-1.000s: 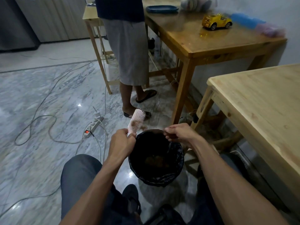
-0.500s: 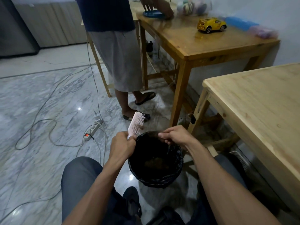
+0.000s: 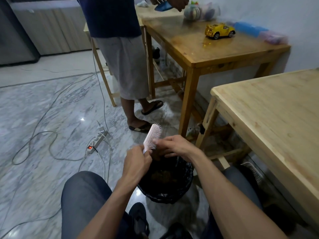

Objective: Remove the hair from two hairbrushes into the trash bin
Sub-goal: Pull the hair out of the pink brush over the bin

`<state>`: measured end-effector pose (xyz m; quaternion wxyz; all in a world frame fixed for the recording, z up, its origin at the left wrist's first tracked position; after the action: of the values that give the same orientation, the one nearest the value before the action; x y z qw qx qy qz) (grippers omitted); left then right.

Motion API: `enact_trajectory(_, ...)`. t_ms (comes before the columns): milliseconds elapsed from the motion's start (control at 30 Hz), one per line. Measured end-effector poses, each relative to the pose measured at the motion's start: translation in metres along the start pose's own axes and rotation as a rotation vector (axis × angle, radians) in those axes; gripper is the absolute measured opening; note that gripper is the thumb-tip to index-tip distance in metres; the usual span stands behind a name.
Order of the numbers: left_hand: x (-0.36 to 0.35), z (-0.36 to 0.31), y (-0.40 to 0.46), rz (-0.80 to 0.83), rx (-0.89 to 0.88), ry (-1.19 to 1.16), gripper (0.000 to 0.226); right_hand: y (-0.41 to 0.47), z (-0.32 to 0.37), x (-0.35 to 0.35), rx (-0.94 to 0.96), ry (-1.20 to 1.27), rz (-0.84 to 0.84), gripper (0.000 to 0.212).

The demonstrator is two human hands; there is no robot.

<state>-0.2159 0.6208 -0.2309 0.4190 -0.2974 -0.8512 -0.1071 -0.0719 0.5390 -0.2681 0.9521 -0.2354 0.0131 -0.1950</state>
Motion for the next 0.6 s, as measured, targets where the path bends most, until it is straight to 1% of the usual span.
enact_trajectory(67, 0.001, 0.001, 0.0, -0.003, -0.008, 0.011, 0.021, 0.003, 0.001, 0.001, 0.045, -0.043, -0.063, 0.023)
enact_trajectory(133, 0.005, 0.008, 0.004, -0.017, 0.011, -0.003, 0.023, 0.004, -0.002, 0.009, 0.061, -0.076, -0.13, 0.027)
enact_trajectory(200, 0.013, 0.018, 0.007, -0.047, 0.058, -0.009, 0.022, 0.0, -0.007, 0.021, 0.023, -0.1, -0.189, 0.026)
enact_trajectory(300, 0.019, 0.027, 0.011, -0.061, 0.071, -0.002, 0.023, -0.005, -0.017, 0.033, -0.033, -0.051, -0.169, 0.019)
enact_trajectory(400, 0.014, 0.022, 0.009, -0.055, 0.036, -0.001, 0.022, -0.004, -0.017, 0.027, -0.074, -0.084, -0.089, 0.037)
enact_trajectory(500, 0.008, 0.013, 0.004, -0.065, -0.027, 0.014, 0.02, 0.0, -0.005, 0.019, -0.047, -0.004, -0.053, 0.057)
enact_trajectory(533, 0.007, 0.01, 0.003, -0.067, -0.053, 0.024, 0.02, 0.001, -0.001, 0.018, -0.019, 0.024, -0.07, 0.069)
enact_trajectory(600, 0.006, 0.004, 0.001, -0.072, -0.109, 0.041, 0.02, 0.005, 0.006, 0.017, 0.042, 0.06, -0.11, 0.099)
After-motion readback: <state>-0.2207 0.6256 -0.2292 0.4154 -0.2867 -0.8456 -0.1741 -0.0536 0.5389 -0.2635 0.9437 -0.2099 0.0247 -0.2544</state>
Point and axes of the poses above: each hand's wrist, its own y-axis towards the middle knuckle, its own x-axis out of the back of the hand, z = x × y, the point moved 6 cm from there along y, towards the middle knuckle, and after that the axes turned 2 degrees about z, right-handed, at the moved point
